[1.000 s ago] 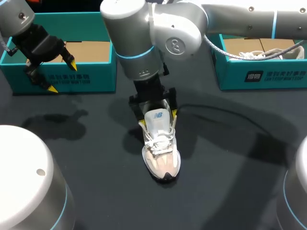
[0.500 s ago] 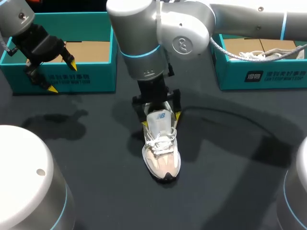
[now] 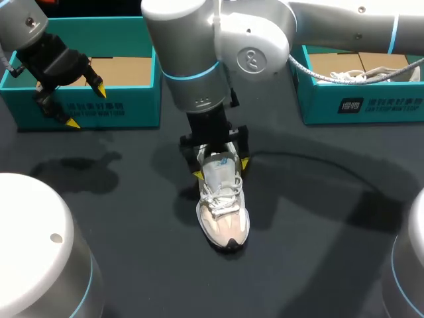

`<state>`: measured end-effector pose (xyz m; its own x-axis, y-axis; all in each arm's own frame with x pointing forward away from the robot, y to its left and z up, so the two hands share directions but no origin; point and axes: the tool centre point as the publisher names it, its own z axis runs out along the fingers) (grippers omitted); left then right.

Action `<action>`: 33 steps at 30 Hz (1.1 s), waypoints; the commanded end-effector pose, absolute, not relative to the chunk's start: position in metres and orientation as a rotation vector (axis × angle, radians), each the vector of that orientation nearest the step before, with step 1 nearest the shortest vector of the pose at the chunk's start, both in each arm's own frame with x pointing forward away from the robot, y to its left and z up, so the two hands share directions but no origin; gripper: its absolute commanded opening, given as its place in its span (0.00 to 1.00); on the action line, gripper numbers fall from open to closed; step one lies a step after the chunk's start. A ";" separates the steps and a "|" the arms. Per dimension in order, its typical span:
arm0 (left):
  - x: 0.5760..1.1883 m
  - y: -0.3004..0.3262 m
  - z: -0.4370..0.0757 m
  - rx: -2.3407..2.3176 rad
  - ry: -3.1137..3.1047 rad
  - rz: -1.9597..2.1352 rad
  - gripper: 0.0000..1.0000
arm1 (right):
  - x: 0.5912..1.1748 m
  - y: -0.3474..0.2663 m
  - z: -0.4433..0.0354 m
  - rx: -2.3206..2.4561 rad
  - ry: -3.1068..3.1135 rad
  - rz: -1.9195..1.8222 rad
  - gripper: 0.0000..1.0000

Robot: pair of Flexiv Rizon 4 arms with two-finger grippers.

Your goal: Take the shoe out of the shoebox, open the shoe tongue, remove and reinsert the insole, then place the shoe into the shoebox

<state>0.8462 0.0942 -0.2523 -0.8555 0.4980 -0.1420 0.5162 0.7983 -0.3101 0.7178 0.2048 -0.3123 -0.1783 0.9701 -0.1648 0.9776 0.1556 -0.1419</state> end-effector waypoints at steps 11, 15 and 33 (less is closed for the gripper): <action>0.846 0.094 -0.252 0.827 2.928 -0.525 1.00 | 0.673 0.193 -0.293 2.044 2.300 -0.252 1.00; 0.846 0.094 -0.252 0.827 2.928 -0.525 1.00 | 0.660 0.189 -0.287 2.075 2.268 -0.250 1.00; 0.846 0.094 -0.252 0.827 2.928 -0.525 1.00 | 0.650 0.208 -0.295 2.068 2.254 -0.136 0.37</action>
